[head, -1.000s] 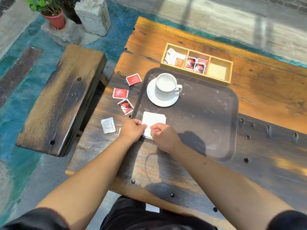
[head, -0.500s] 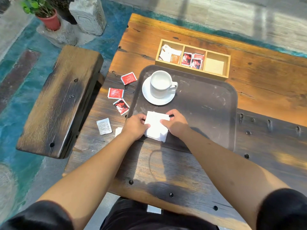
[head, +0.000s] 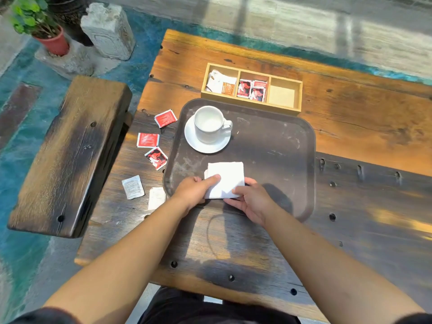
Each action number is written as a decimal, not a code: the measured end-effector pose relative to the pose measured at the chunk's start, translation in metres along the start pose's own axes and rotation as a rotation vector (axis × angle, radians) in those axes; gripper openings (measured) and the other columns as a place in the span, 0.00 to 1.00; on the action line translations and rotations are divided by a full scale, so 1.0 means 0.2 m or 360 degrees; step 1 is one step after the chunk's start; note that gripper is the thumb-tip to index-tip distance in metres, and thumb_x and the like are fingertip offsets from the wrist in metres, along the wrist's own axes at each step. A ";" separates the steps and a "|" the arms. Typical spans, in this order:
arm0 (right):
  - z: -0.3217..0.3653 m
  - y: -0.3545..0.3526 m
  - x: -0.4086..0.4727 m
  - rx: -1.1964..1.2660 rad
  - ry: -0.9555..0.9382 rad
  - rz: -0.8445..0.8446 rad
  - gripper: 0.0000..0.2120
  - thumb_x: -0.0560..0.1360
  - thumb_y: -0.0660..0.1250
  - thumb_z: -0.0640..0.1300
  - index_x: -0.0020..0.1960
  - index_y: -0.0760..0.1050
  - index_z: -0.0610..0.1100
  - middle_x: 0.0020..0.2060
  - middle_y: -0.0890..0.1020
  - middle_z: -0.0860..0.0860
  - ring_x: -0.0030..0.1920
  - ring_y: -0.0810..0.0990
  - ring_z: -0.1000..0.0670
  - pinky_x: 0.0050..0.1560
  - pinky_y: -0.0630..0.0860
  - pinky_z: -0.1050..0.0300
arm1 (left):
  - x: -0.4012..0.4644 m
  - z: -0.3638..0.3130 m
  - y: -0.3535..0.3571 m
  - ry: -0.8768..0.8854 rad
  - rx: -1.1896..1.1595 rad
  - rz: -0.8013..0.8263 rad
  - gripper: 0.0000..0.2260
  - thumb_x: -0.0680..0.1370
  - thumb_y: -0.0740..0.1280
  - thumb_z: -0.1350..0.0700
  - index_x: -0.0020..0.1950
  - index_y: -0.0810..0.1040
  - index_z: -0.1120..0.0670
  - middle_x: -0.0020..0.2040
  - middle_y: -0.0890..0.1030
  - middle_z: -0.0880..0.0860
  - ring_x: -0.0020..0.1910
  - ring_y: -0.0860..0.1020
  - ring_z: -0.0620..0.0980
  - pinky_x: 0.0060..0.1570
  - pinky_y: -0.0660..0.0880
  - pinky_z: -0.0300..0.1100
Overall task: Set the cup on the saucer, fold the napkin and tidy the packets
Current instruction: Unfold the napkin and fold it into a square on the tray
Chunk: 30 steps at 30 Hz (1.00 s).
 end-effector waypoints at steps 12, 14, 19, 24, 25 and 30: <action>0.01 -0.09 -0.12 -0.0241 -0.0048 0.0170 0.22 0.73 0.71 0.36 0.66 0.74 0.48 0.59 0.82 0.49 0.58 0.82 0.48 0.53 0.83 0.48 | -0.02 -0.12 0.23 0.0026 -0.0292 0.0206 0.08 0.75 0.73 0.51 0.47 0.79 0.54 0.47 0.85 0.54 0.43 0.82 0.49 0.43 0.83 0.44; 0.05 -0.14 -0.13 -0.0250 -0.0053 0.0117 0.19 0.74 0.72 0.51 0.65 0.75 0.52 0.57 0.84 0.50 0.57 0.84 0.47 0.52 0.83 0.46 | -0.02 -0.16 0.26 0.0067 -0.0295 0.0252 0.05 0.77 0.71 0.54 0.48 0.79 0.54 0.48 0.85 0.55 0.45 0.82 0.50 0.45 0.82 0.44; 0.22 -0.24 -0.12 -0.0212 -0.0186 -0.0011 0.16 0.78 0.65 0.59 0.62 0.77 0.53 0.56 0.85 0.50 0.55 0.84 0.47 0.52 0.83 0.46 | 0.00 -0.25 0.34 0.0124 -0.0066 0.0389 0.08 0.79 0.68 0.54 0.56 0.80 0.56 0.52 0.84 0.53 0.49 0.81 0.49 0.54 0.79 0.46; 0.34 -0.28 -0.10 -0.0266 -0.0328 0.0015 0.12 0.80 0.64 0.46 0.61 0.80 0.47 0.56 0.85 0.47 0.55 0.84 0.48 0.53 0.83 0.48 | 0.03 -0.36 0.42 0.0184 0.0022 0.0365 0.14 0.74 0.71 0.43 0.55 0.80 0.49 0.50 0.86 0.46 0.50 0.83 0.46 0.50 0.80 0.45; 0.36 -0.29 -0.09 -0.0278 -0.0333 0.0019 0.11 0.80 0.65 0.46 0.60 0.80 0.46 0.55 0.86 0.48 0.52 0.85 0.49 0.48 0.83 0.52 | 0.04 -0.39 0.43 0.0206 0.0006 0.0340 0.15 0.74 0.71 0.40 0.55 0.80 0.48 0.48 0.86 0.45 0.49 0.83 0.45 0.48 0.80 0.44; 0.45 -0.36 -0.02 -0.0301 -0.0320 0.0002 0.09 0.80 0.65 0.47 0.54 0.82 0.46 0.49 0.88 0.51 0.46 0.86 0.54 0.38 0.81 0.59 | 0.13 -0.50 0.49 0.0257 0.0039 0.0265 0.12 0.77 0.67 0.41 0.49 0.81 0.49 0.45 0.86 0.44 0.41 0.82 0.42 0.40 0.80 0.40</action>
Point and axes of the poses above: each hand's wrist, its own x-axis towards the middle knuckle, its own y-axis out of the palm, z = x × y, the point moved 10 cm from there along x, towards the middle knuckle
